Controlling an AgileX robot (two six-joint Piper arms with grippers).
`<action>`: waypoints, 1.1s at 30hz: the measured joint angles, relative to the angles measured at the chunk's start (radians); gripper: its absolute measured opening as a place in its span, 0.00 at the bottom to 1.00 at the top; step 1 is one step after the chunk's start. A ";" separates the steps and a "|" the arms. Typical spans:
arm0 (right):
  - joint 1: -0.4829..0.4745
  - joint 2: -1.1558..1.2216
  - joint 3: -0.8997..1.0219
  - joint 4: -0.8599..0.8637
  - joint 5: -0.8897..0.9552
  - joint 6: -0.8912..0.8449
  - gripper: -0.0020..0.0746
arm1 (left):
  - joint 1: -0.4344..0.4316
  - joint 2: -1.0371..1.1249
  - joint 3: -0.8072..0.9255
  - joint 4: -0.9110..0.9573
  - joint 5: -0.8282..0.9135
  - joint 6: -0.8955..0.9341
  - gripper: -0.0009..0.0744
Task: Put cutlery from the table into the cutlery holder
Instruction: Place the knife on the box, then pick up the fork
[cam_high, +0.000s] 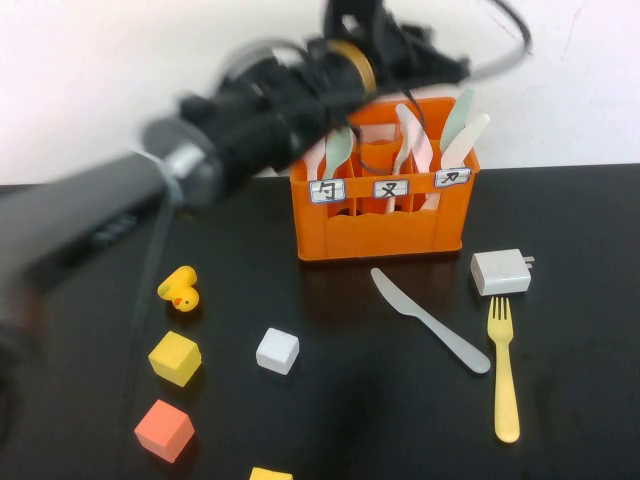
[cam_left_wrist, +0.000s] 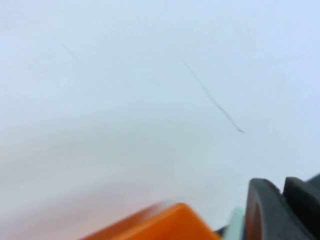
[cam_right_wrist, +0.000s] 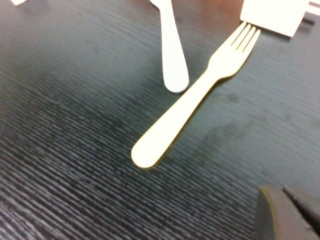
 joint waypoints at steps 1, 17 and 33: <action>0.000 0.000 0.000 0.006 0.002 -0.005 0.02 | 0.000 -0.036 0.000 0.000 0.065 -0.007 0.04; 0.000 0.000 0.000 0.104 0.068 -0.113 0.02 | 0.000 -0.532 0.086 -0.269 0.993 0.316 0.01; 0.265 0.297 -0.266 -0.322 0.156 0.315 0.02 | 0.000 -1.121 0.852 -0.383 0.834 0.297 0.01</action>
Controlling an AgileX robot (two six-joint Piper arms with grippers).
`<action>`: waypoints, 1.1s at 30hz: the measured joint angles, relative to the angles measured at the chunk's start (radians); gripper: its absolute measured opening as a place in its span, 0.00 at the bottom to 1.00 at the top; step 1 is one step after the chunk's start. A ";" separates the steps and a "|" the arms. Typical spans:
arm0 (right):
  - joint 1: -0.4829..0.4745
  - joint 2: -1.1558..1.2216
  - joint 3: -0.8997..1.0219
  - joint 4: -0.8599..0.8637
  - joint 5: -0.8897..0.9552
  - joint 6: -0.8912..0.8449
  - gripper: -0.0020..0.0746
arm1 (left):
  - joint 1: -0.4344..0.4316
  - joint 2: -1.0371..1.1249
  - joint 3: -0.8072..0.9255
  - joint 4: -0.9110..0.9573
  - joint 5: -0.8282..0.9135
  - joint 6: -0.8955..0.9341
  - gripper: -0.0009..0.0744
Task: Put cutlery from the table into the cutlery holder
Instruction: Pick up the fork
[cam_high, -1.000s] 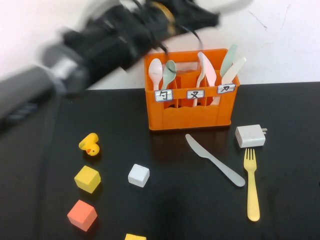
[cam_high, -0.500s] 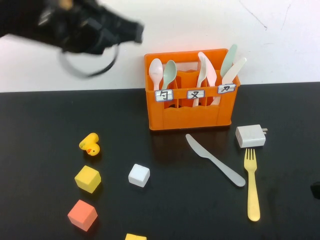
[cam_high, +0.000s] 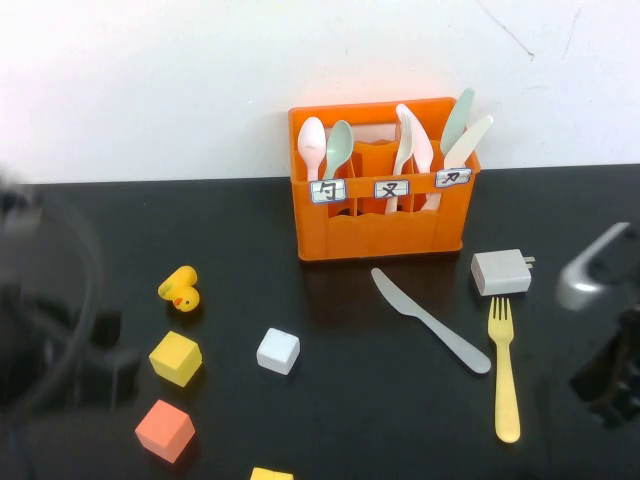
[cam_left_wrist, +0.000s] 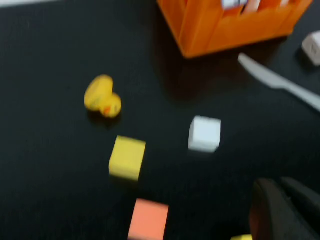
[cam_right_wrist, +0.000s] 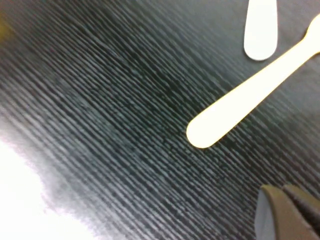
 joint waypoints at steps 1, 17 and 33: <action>0.023 0.027 -0.018 -0.033 0.001 0.041 0.02 | 0.000 -0.026 0.042 0.000 -0.015 -0.002 0.01; 0.215 0.357 -0.311 -0.412 -0.025 0.680 0.22 | 0.000 -0.171 0.328 0.176 -0.121 -0.397 0.01; 0.215 0.544 -0.369 -0.517 -0.029 0.916 0.56 | 0.000 -0.171 0.348 0.254 -0.117 -0.428 0.01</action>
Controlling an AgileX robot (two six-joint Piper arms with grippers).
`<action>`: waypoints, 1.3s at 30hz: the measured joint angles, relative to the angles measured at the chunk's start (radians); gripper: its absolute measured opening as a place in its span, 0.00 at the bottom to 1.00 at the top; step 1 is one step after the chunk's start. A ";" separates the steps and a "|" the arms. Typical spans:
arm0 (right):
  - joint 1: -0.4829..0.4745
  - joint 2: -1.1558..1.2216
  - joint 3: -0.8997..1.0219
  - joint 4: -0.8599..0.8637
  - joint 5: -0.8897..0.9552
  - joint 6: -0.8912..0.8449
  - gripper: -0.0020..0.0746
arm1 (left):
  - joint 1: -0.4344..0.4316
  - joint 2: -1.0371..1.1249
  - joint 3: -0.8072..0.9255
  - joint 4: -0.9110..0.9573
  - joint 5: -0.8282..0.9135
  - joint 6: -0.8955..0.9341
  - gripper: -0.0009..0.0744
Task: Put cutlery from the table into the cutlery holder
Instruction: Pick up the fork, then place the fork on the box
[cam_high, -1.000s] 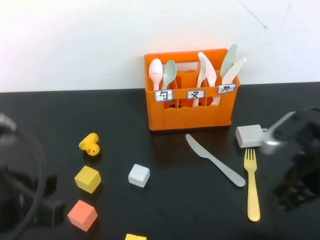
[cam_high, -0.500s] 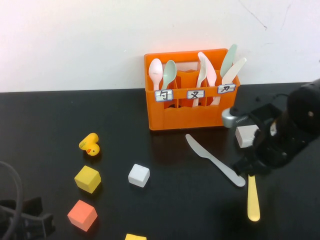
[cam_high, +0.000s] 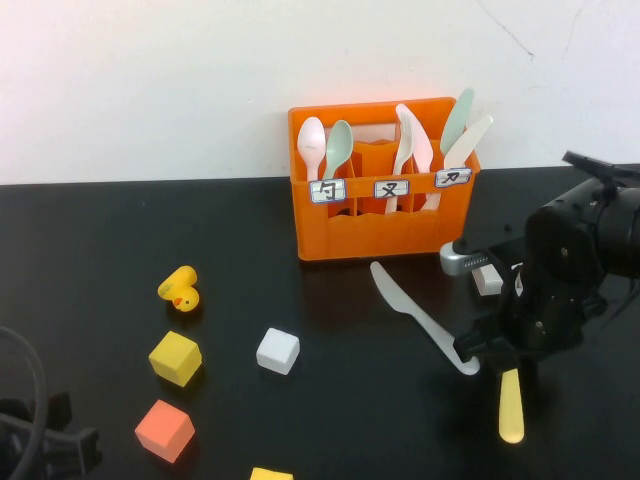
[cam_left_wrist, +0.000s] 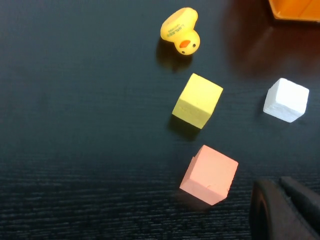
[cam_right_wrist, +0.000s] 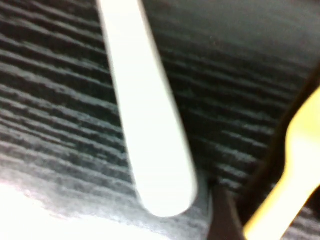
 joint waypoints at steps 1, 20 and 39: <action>0.000 0.005 -0.002 0.002 0.000 0.002 0.56 | 0.000 0.000 0.000 0.001 0.000 -0.001 0.01; 0.000 0.016 -0.021 0.050 0.057 -0.270 0.20 | 0.000 0.000 0.000 0.015 0.002 -0.015 0.01; 0.000 -0.209 -0.212 0.048 -0.056 -0.303 0.19 | 0.000 0.000 0.000 0.063 0.010 -0.055 0.01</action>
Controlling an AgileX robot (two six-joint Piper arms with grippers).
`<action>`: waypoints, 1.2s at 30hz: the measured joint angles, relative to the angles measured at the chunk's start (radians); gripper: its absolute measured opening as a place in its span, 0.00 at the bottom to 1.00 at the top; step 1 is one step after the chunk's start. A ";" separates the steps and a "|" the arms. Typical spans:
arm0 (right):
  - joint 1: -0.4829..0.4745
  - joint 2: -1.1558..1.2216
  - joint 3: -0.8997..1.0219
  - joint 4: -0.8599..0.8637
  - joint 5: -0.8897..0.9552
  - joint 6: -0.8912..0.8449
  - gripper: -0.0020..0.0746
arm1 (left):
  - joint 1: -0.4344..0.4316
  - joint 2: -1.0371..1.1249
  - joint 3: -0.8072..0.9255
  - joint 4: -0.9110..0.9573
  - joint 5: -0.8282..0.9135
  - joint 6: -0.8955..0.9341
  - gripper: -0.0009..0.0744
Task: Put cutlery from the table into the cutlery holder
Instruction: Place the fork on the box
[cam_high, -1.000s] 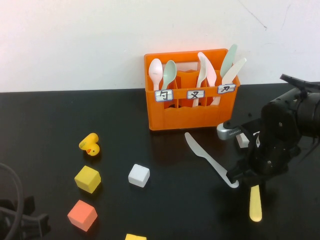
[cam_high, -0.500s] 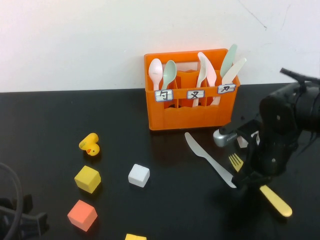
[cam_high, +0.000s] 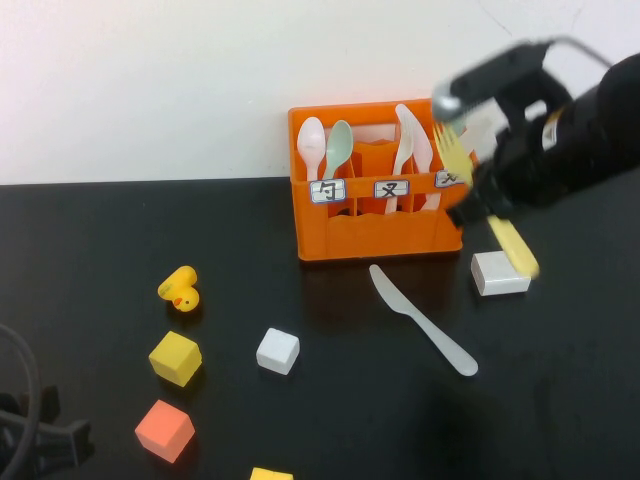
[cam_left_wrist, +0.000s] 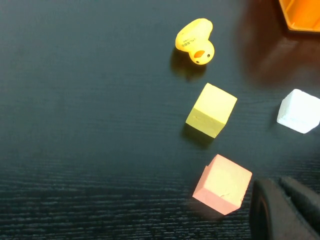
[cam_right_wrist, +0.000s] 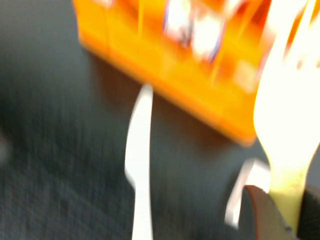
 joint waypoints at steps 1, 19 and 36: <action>0.000 -0.002 0.000 0.000 -0.045 -0.001 0.19 | 0.000 0.000 0.000 0.000 0.000 0.000 0.01; 0.000 0.141 -0.009 0.028 -0.849 0.026 0.19 | 0.000 0.000 0.001 0.018 0.000 0.000 0.01; 0.000 0.289 -0.042 0.030 -0.983 0.102 0.19 | 0.000 0.000 0.001 0.022 0.000 0.000 0.01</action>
